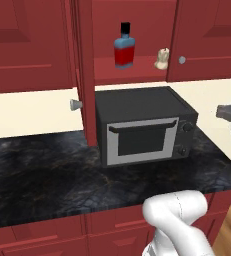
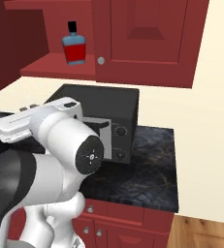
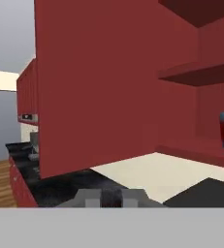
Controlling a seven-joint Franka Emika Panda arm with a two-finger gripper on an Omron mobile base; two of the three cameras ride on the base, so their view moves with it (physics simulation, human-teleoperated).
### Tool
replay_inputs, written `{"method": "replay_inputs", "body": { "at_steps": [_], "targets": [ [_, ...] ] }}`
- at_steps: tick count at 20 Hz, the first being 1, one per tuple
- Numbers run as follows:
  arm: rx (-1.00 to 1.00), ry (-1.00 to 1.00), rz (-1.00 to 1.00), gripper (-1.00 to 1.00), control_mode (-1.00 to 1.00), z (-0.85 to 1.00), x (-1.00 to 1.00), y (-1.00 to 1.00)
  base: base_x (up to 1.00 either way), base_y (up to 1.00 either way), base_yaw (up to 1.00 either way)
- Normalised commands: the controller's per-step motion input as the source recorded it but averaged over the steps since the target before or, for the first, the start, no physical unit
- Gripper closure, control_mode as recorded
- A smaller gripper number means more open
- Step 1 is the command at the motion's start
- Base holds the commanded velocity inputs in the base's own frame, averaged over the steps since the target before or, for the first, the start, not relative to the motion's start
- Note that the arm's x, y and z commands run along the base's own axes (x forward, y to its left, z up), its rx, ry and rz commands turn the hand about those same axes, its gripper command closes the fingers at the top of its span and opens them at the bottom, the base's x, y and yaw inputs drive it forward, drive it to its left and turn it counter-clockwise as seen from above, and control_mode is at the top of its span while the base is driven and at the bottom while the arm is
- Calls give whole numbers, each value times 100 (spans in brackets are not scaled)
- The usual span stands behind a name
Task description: Get the candle and the liquor from the cabinet and move them to the dining counter.
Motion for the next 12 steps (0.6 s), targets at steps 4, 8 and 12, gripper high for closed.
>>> {"method": "replay_inputs", "body": {
  "at_steps": [4,8,12],
  "targets": [
    [0,0,-43,-100,-100,20,0,-76,0,0,0],
    [0,0,-41,-100,-100,13,0,-56,0,0,0],
    [0,0,-29,-100,-100,2,3,-10,0,0,0]
  ]
}}
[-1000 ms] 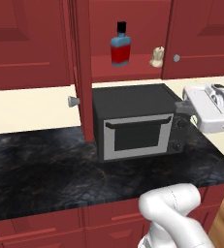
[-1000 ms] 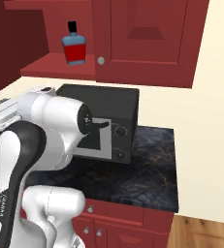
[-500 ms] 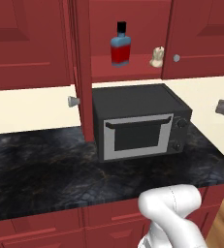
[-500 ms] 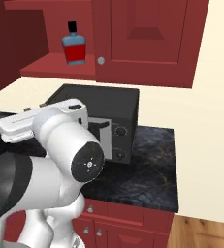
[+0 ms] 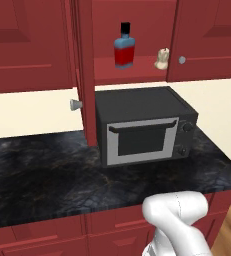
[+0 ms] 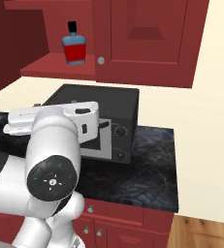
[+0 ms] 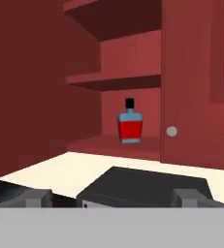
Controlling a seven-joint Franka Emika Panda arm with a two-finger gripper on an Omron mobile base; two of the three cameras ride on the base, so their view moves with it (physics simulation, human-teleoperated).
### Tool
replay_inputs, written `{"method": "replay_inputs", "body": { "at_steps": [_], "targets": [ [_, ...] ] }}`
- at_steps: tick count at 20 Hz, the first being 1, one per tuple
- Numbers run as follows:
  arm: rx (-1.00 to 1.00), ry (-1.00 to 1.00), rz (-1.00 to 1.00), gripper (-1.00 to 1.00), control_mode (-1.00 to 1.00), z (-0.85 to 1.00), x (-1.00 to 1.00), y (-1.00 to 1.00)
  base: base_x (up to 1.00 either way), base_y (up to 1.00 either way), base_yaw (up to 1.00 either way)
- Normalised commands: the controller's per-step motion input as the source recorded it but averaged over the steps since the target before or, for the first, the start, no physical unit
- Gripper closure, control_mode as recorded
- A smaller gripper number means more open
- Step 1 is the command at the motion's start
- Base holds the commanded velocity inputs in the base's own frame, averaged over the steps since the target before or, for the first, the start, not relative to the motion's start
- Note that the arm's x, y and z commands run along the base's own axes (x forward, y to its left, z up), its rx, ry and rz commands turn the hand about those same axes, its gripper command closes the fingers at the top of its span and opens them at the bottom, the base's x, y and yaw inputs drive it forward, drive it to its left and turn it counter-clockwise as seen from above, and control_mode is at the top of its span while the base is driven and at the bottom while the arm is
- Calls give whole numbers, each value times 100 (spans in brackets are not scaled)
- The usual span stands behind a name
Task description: Get the candle and the liquor from the cabinet and move them to the dining counter.
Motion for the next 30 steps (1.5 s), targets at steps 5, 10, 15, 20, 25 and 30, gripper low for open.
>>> {"method": "replay_inputs", "body": {
  "at_steps": [5,10,15,20,25,30],
  "targets": [
    [0,-2,-24,-100,-100,0,25,0,0,0,0],
    [0,-11,-18,-100,-100,1,29,0,0,0,0],
    [0,-5,-12,-100,-100,0,21,0,0,0,0],
    [0,0,-6,-100,-100,0,12,0,0,0,0],
    [0,0,-3,-100,-100,0,15,0,0,0,0],
    [0,0,0,-100,-100,0,19,-1,0,0,0]
  ]
}}
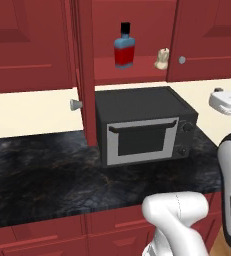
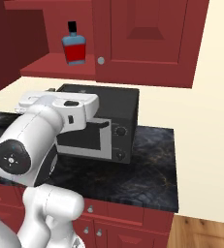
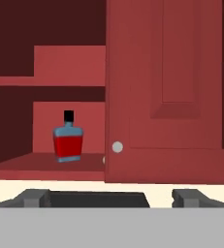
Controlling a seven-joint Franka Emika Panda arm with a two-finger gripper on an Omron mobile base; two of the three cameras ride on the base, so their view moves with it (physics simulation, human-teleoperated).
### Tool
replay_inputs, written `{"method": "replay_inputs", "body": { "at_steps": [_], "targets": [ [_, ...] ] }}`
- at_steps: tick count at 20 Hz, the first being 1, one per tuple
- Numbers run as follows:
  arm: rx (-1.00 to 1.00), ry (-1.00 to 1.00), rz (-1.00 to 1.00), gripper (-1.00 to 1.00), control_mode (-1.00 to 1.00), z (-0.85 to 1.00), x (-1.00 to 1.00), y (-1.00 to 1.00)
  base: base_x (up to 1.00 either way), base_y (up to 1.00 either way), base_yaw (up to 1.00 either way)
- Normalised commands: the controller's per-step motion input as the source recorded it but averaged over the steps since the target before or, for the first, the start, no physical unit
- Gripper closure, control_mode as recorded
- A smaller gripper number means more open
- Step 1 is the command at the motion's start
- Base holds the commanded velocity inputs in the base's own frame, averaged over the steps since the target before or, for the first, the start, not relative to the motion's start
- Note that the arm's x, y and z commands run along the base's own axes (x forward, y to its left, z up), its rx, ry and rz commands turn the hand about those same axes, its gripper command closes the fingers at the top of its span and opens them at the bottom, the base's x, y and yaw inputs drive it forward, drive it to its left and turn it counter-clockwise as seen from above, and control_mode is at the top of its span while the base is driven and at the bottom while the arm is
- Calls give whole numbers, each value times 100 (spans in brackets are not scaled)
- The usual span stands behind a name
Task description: Get the candle and the liquor from the cabinet and move them to the dining counter.
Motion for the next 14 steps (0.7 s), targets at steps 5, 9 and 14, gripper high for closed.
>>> {"method": "replay_inputs", "body": {
  "at_steps": [5,9,14],
  "targets": [
    [0,0,0,-100,-100,-5,23,-2,0,0,0],
    [0,0,0,-100,-100,-9,30,-3,0,0,0],
    [0,0,0,-100,-100,-13,27,-9,0,0,0]
  ]
}}
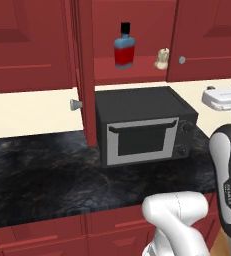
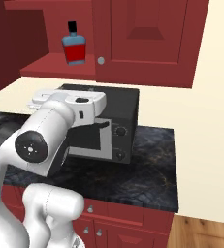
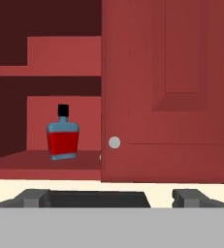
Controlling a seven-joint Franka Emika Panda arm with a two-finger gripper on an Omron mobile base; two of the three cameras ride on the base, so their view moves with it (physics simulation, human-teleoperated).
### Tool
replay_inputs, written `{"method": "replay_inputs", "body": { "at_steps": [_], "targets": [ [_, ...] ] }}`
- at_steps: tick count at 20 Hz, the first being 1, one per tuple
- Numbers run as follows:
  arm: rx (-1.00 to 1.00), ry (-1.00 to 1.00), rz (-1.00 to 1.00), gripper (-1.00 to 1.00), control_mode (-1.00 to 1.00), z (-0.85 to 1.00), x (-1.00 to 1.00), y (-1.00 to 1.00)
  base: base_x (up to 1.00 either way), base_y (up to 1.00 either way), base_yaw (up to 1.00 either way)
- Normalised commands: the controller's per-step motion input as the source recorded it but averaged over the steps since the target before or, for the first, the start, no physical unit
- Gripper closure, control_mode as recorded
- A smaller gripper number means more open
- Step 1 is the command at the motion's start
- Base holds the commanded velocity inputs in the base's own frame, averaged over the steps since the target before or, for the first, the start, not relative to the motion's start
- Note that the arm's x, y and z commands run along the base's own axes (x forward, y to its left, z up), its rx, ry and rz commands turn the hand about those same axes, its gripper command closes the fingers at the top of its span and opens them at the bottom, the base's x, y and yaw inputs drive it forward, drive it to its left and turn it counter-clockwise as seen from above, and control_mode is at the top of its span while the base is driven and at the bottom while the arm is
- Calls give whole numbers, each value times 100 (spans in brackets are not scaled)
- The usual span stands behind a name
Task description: Get the candle and the liquor from the cabinet and move them to the dining counter.
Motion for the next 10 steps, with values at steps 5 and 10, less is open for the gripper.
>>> {"method": "replay_inputs", "body": {
  "at_steps": [5,10],
  "targets": [
    [0,0,0,-100,-100,-5,27,-5,0,0,0],
    [0,0,0,-100,-100,-2,25,-6,0,0,0]
  ]
}}
